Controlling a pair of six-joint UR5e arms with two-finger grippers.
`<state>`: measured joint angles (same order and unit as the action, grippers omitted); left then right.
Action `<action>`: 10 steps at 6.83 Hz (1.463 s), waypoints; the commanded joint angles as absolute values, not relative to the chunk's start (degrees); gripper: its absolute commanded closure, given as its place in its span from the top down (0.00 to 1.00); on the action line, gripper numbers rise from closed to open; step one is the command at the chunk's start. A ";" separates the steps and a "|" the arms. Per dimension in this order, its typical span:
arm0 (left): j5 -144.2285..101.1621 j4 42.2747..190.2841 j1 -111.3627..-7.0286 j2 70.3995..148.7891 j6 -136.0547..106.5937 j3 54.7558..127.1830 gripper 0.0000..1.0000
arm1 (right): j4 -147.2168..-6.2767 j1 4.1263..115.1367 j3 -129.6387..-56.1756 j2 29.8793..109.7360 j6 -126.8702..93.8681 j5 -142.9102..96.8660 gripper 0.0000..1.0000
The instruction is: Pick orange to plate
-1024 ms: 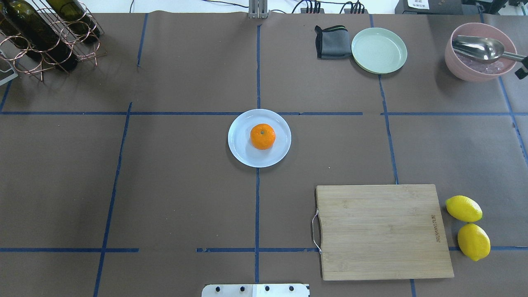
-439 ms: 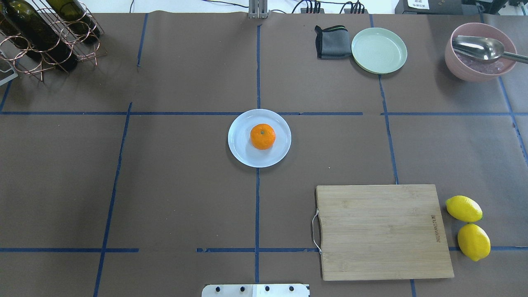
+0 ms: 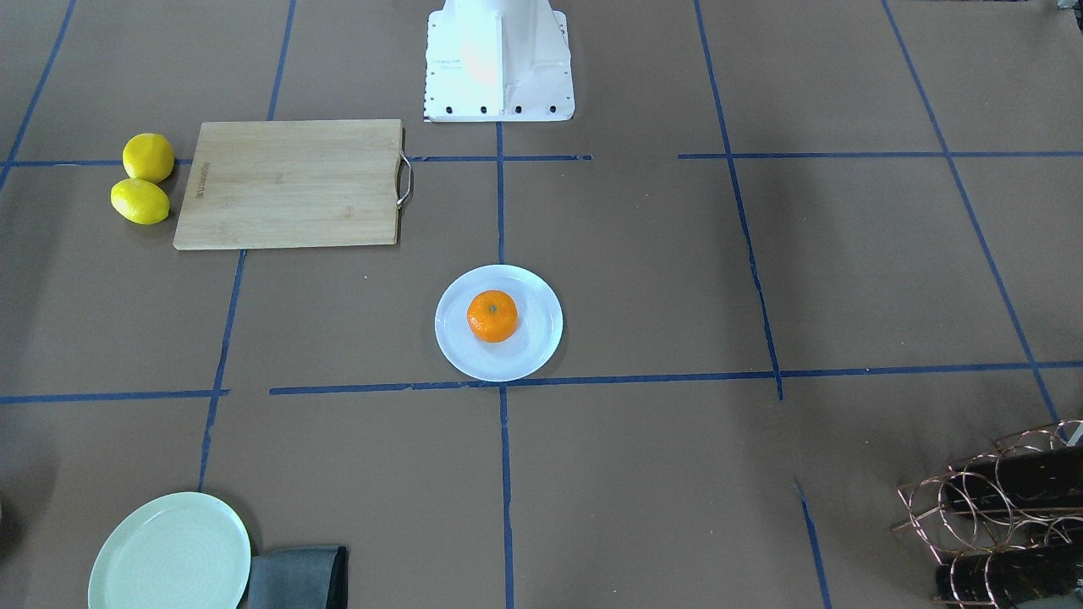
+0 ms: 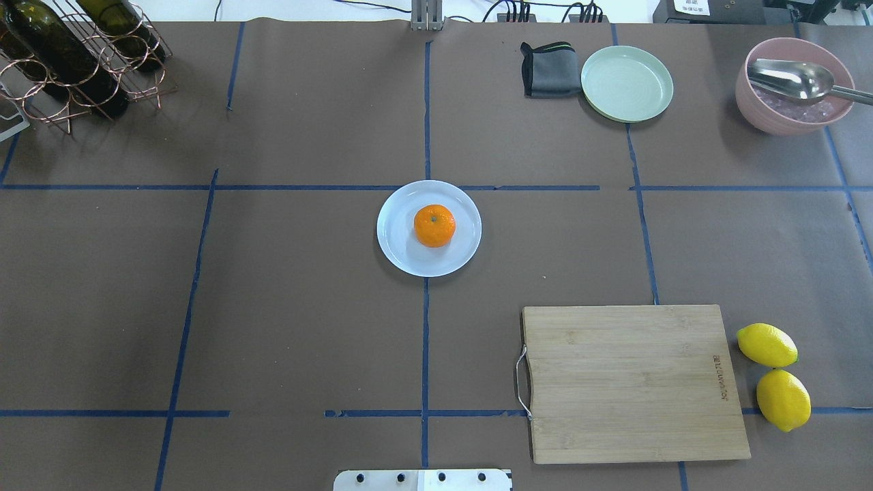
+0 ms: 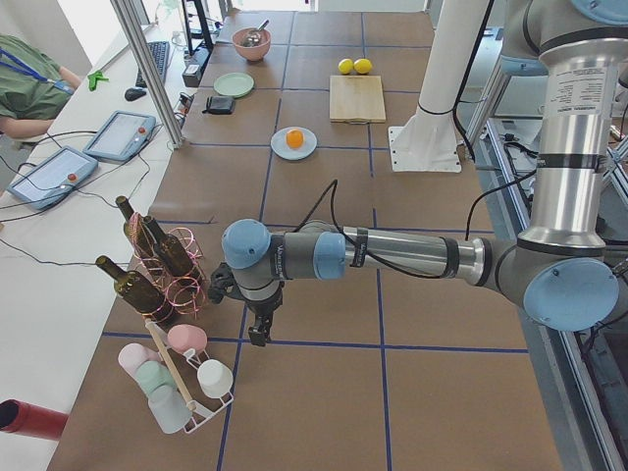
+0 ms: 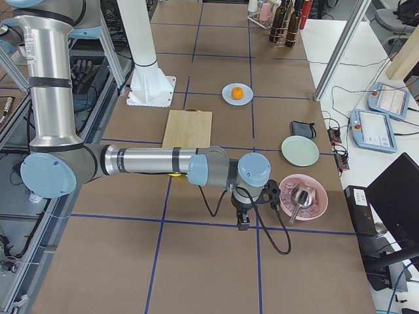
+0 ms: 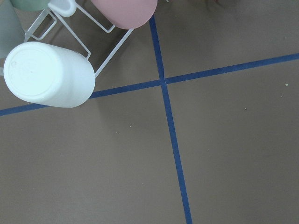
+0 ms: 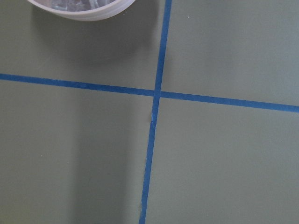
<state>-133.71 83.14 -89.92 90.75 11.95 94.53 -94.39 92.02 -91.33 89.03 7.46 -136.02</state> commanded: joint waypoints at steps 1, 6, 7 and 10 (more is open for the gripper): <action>-133.68 83.14 -89.91 90.79 11.95 94.48 1.00 | -90.09 92.11 -91.06 90.35 1.15 -136.14 1.00; -133.94 83.23 -89.91 89.14 11.95 94.13 1.00 | -90.09 92.11 -91.23 90.35 0.97 -136.67 1.00; -134.03 83.23 -89.91 89.03 11.78 94.22 1.00 | -90.09 92.11 -91.14 90.26 0.97 -136.58 1.00; -134.30 83.23 -89.91 88.94 6.53 94.13 1.00 | -90.09 92.11 -91.23 90.35 0.97 -136.58 1.00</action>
<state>-134.18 83.23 -89.92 88.96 9.24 94.14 -90.09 92.11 -91.25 90.28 0.97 -136.59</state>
